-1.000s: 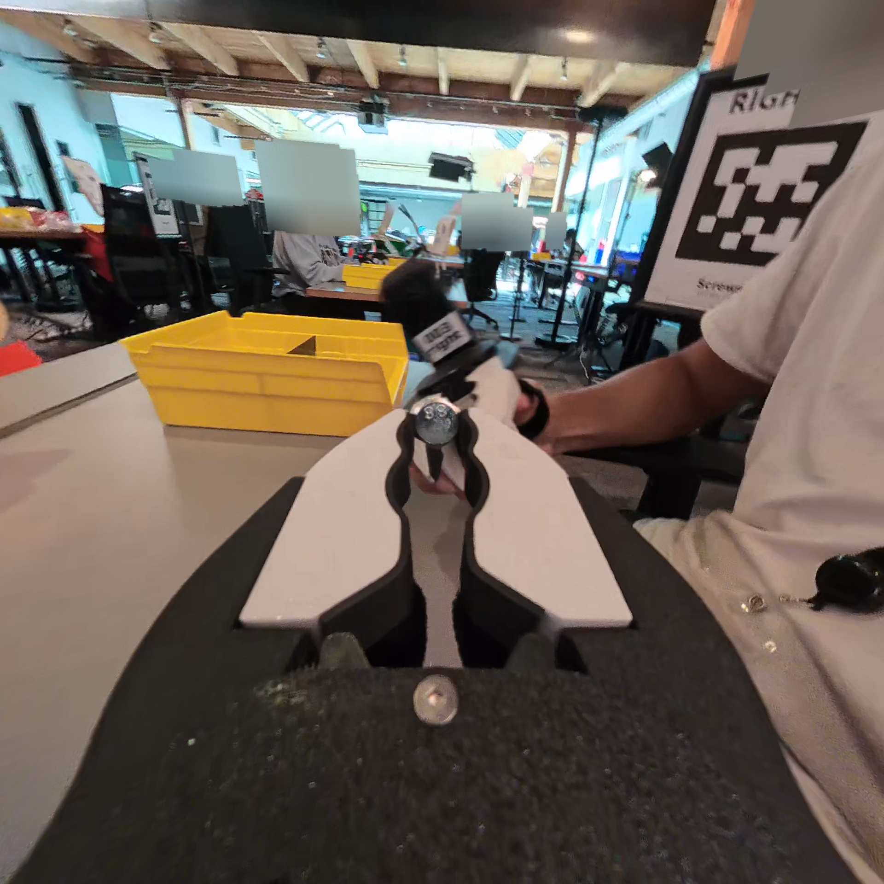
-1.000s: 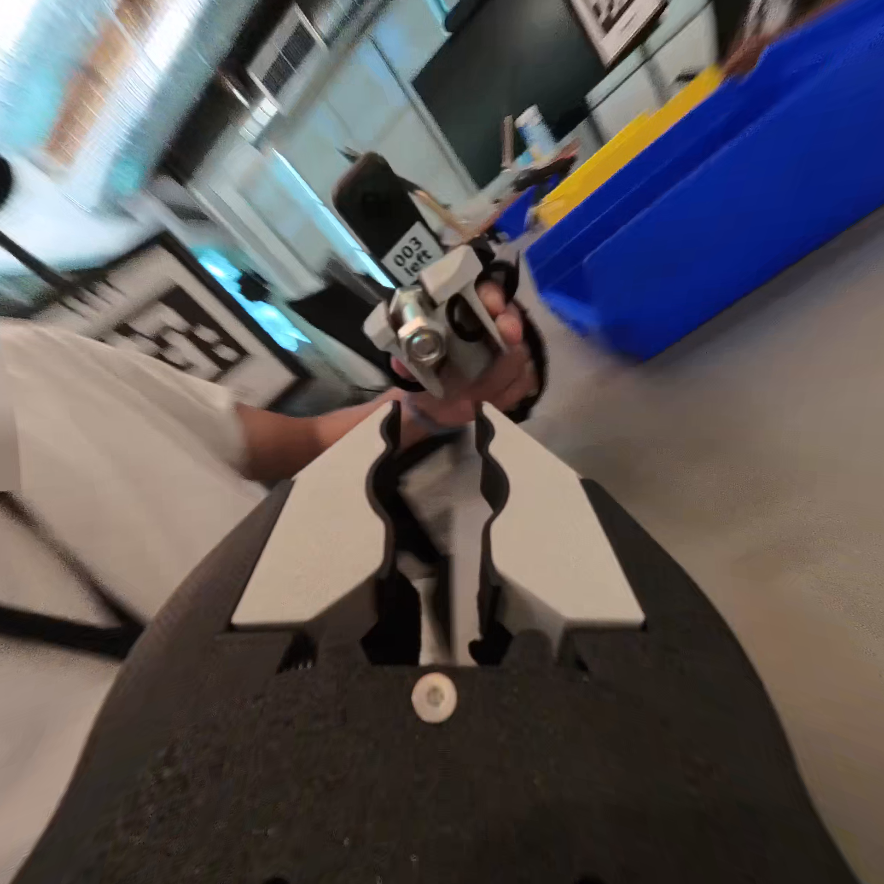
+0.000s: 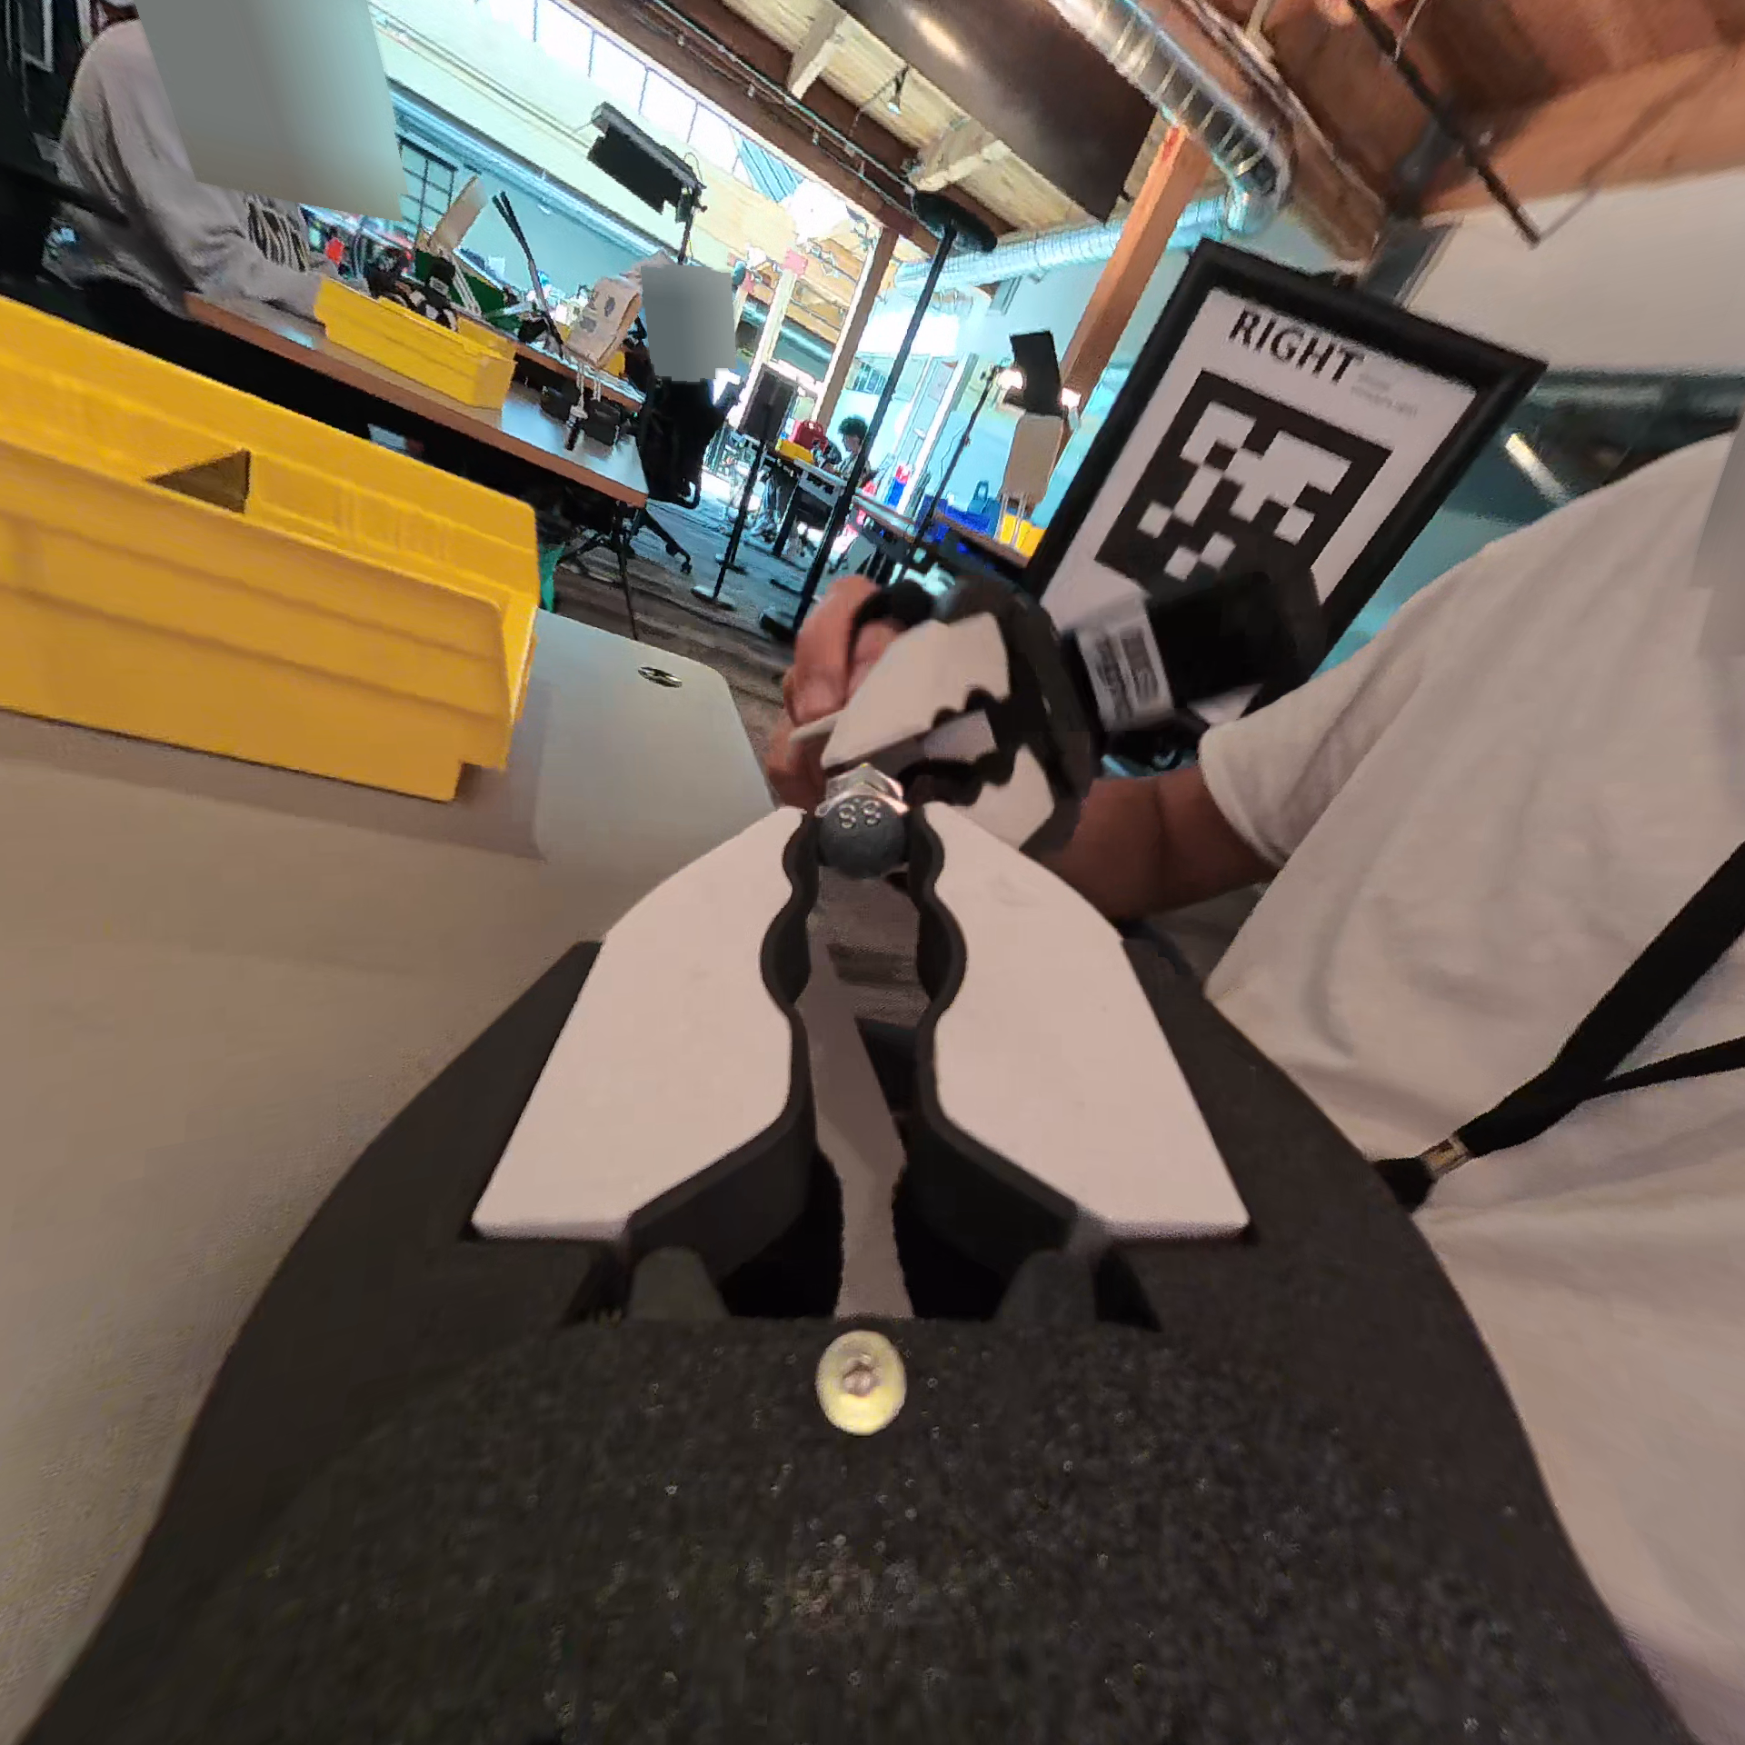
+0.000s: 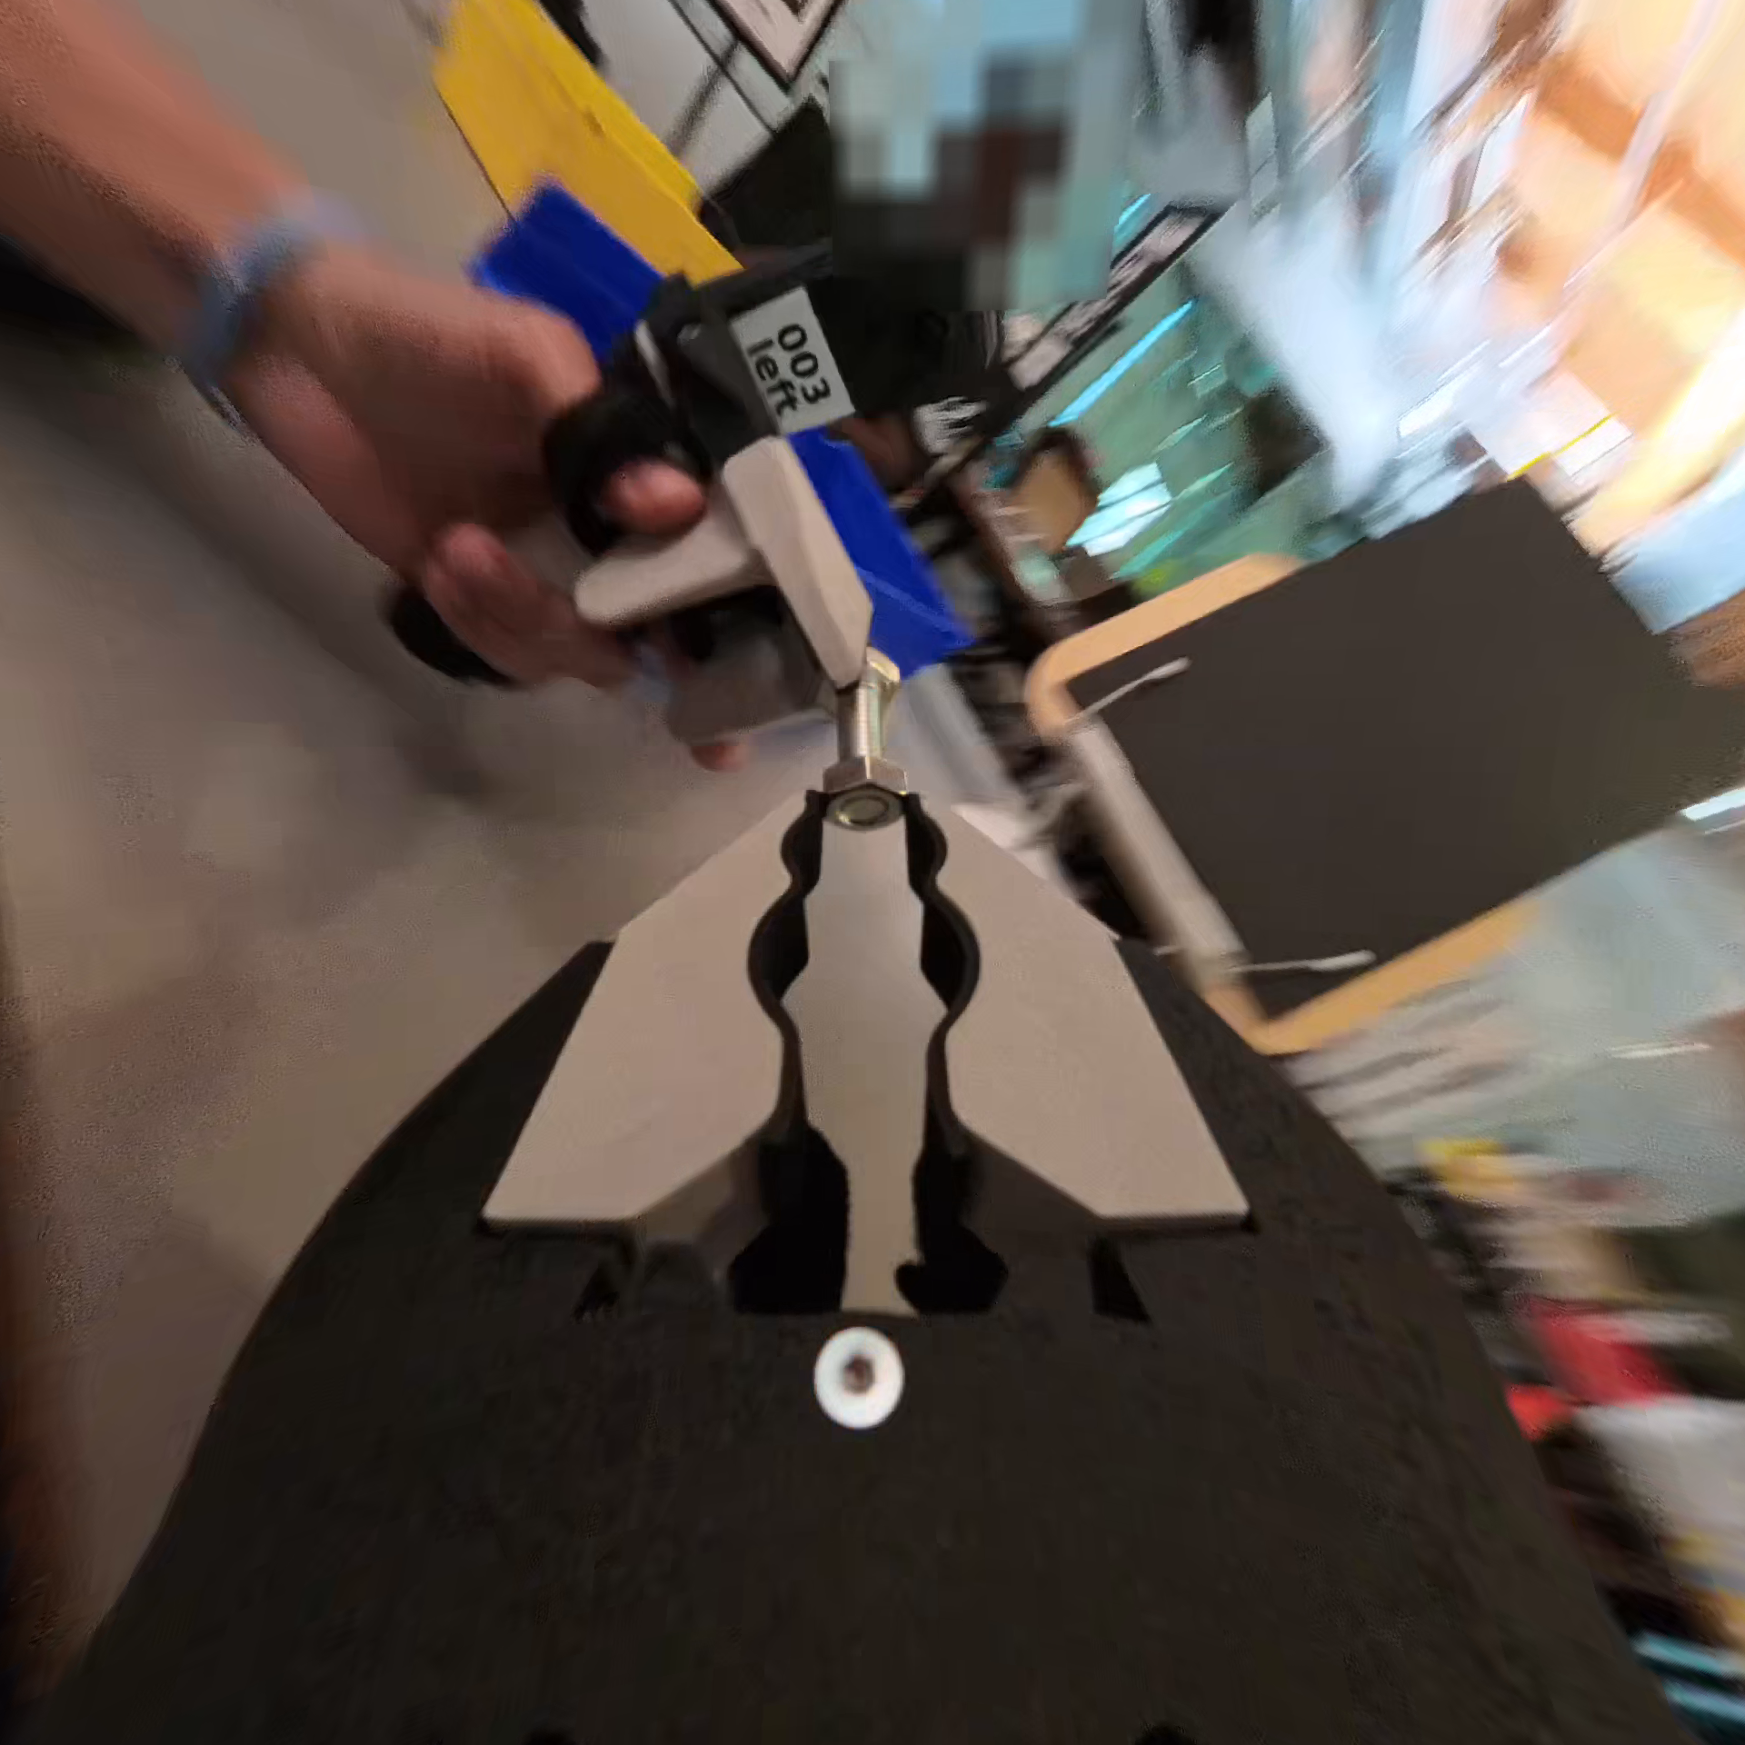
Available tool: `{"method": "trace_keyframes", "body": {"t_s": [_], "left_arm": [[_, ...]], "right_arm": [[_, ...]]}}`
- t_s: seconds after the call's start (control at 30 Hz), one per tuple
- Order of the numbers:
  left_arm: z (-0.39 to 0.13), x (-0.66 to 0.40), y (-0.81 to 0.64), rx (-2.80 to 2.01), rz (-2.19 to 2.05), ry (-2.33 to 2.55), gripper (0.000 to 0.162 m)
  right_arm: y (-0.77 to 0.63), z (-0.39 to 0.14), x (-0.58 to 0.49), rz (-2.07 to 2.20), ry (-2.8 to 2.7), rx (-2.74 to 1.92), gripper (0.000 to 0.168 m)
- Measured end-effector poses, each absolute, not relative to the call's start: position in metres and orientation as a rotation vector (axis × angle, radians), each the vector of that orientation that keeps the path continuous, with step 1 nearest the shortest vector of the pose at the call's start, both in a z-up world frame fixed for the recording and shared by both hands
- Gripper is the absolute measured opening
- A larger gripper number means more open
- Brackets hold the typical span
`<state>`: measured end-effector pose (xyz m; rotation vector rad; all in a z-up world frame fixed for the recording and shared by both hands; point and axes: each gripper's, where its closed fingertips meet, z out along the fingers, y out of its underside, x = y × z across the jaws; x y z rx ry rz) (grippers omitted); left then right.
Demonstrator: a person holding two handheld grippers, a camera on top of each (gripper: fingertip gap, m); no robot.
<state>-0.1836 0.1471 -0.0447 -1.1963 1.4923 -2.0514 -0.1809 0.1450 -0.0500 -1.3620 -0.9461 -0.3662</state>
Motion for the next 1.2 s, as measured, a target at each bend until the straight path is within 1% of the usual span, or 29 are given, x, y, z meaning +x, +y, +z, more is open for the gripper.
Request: {"method": "trace_keyframes", "body": {"t_s": [0.07,0.13,0.17,0.23,0.27,0.3,0.33,0.43,0.47,0.5,0.57,0.63,0.67,0.73,0.8,0.87,1.0,1.13,1.2], "left_arm": [[-0.043,-0.188,0.151,-1.232,-2.104,1.432,0.018],[-0.043,-0.191,0.159,-1.271,-2.121,1.371,0.019],[-0.043,-0.192,0.163,-1.289,-2.118,1.342,0.019],[-0.042,-0.197,0.17,-1.299,-2.11,1.299,0.017],[-0.041,-0.2,0.172,-1.296,-2.101,1.285,0.017],[-0.04,-0.204,0.175,-1.292,-2.079,1.269,0.018],[-0.039,-0.208,0.178,-1.283,-2.048,1.252,0.018],[-0.033,-0.224,0.187,-1.222,-1.924,1.223,0.017],[-0.032,-0.228,0.189,-1.199,-1.862,1.226,0.017],[-0.031,-0.232,0.191,-1.177,-1.801,1.232,0.017],[-0.03,-0.239,0.191,-1.138,-1.723,1.244,0.017],[-0.028,-0.243,0.19,-1.11,-1.689,1.25,0.017],[-0.027,-0.245,0.188,-1.095,-1.674,1.258,0.017],[-0.027,-0.247,0.182,-1.066,-1.635,1.291,0.017],[-0.03,-0.246,0.176,-1.041,-1.578,1.337,0.017],[-0.035,-0.243,0.172,-1.026,-1.51,1.382,0.017],[-0.042,-0.234,0.164,-1.006,-1.483,1.456,0.017],[-0.042,-0.224,0.161,-0.982,-1.509,1.486,0.017],[-0.043,-0.217,0.16,-0.98,-1.53,1.5,0.018]], "right_arm": [[0.149,-0.046,-0.185,-0.759,-1.031,-1.166,0.017],[0.156,-0.045,-0.188,-1.016,-1.067,-1.01,0.017],[0.161,-0.044,-0.188,-1.081,-1.061,-0.973,0.017],[0.17,-0.045,-0.19,-1.076,-1.039,-0.979,0.019],[0.175,-0.047,-0.191,-1.022,-1.034,-1.024,0.026],[0.179,-0.048,-0.192,-0.94,-1.011,-1.077,0.033],[0.181,-0.049,-0.193,-0.831,-0.976,-1.129,0.034],[0.188,-0.066,-0.201,-0.366,-0.896,-1.363,0.034],[0.189,-0.075,-0.208,-0.156,-0.871,-1.453,0.032],[0.185,-0.086,-0.221,0.105,-0.867,-1.555,0.027],[0.175,-0.1,-0.242,0.633,-0.812,-1.746,0.035],[0.158,-0.091,-0.258,1.232,-0.725,-1.778,0.036],[0.154,-0.074,-0.259,1.546,-0.624,-1.719,0.036],[0.164,-0.05,-0.246,1.966,-0.346,-1.588,0.031],[0.171,-0.047,-0.236,2.122,-0.209,-1.526,0.028],[0.17,-0.046,-0.234,2.223,-0.149,-1.498,0.031],[0.167,-0.042,-0.231,2.365,-0.06,-1.425,0.023],[0.164,-0.047,-0.224,2.264,-0.06,-1.47,0.017],[0.163,-0.047,-0.217,2.109,-0.097,-1.498,0.017]]}}
